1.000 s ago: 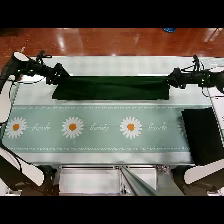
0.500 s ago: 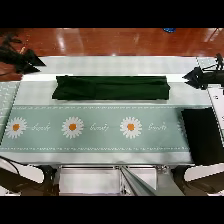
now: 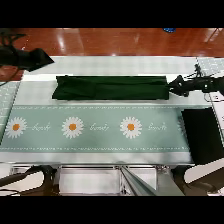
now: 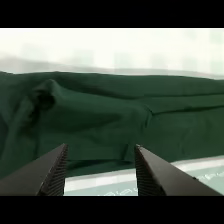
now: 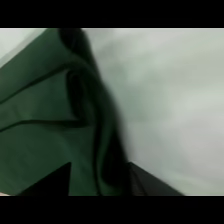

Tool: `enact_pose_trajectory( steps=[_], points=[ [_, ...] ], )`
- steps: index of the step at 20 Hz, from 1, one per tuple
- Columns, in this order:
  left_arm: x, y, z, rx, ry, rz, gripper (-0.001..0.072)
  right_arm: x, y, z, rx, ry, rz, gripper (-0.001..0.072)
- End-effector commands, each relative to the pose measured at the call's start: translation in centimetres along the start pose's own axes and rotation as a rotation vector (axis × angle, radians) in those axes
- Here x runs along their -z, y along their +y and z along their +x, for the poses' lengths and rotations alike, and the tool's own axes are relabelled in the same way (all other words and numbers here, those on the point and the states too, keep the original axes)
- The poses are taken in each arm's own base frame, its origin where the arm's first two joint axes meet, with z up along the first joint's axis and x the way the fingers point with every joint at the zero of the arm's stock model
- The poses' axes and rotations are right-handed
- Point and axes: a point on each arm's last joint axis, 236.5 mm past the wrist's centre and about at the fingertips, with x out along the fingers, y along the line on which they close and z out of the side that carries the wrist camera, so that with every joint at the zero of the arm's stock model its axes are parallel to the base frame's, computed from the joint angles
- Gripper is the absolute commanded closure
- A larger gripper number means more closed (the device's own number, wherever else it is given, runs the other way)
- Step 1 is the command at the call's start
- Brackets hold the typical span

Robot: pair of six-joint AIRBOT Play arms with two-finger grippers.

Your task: Fold the shirts.

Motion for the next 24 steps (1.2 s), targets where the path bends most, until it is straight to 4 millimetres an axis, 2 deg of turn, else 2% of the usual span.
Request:
enact_pose_trajectory(
  steps=[1, 2, 3, 4, 5, 6, 7, 8, 10, 12, 14, 16, 18, 20, 22, 24],
  points=[
    [2.1, -2.9, 1.9, 0.029, 0.013, 0.059, 0.0198, 1.5, 1.5, 3.3, -0.026, 0.05, 0.014, 0.03],
    [2.5, -3.7, 2.4, 0.04, 0.023, 0.072, 0.0198, 1.7, 2.1, 3.8, -0.027, 0.054, -0.001, 0.0315],
    [2.8, -4.6, 2.9, 0.051, 0.034, 0.087, 0.0198, 2.0, 2.9, 4.3, -0.029, 0.061, -0.021, 0.0393],
    [2.9, -5.2, 3.5, 0.058, 0.031, 0.094, 0.02, 2.2, 4.0, 4.5, -0.047, 0.071, -0.039, 0.0594],
    [2.7, -5.8, 4.2, 0.063, 0.018, 0.088, 0.0206, 2.6, 5.5, 4.4, -0.083, 0.088, -0.08, 0.0691],
    [2.4, -6.2, 4.9, 0.067, 0.003, 0.063, 0.0321, 2.8, 6.7, 3.7, -0.1, 0.092, -0.111, 0.069],
    [2.2, -7.0, 5.8, 0.089, -0.008, 0.041, 0.0594, 2.9, 7.2, 2.7, -0.083, 0.087, -0.148, 0.069],
    [2.3, -8.1, 6.8, 0.122, -0.01, 0.025, 0.0688, 3.2, 7.5, 1.1, -0.041, 0.084, -0.201, 0.069],
    [3.6, -10.4, 8.8, 0.164, 0.026, 0.026, 0.0688, 4.8, 8.0, -2.7, 0.062, 0.102, -0.321, 0.069],
    [5.6, -13.4, 11.4, 0.199, 0.089, 0.074, 0.0688, 6.1, 9.2, -6.9, 0.129, 0.052, -0.398, 0.069],
    [7.6, -17.2, 13.9, 0.239, 0.146, 0.106, 0.0688, 7.9, 11.1, -10.9, 0.141, -0.032, -0.451, 0.069],
    [9.9, -21.2, 16.2, 0.28, 0.205, 0.132, 0.0688, 10.4, 13.1, -14.0, 0.13, -0.106, -0.503, 0.069],
    [13.4, -25.2, 18.0, 0.321, 0.294, 0.175, 0.0688, 12.9, 15.1, -16.2, 0.1, -0.172, -0.54, 0.069],
    [17.8, -29.2, 19.2, 0.37, 0.395, 0.209, 0.0688, 15.0, 16.9, -17.8, 0.054, -0.226, -0.56, 0.069],
    [22.3, -33.2, 19.7, 0.444, 0.48, 0.207, 0.0688, 16.3, 18.3, -19.1, 0.017, -0.267, -0.575, 0.069],
    [25.8, -35.8, 20.1, 0.49, 0.531, 0.197, 0.0688, 17.3, 19.8, -20.2, -0.018, -0.299, -0.592, 0.069]
  ],
)
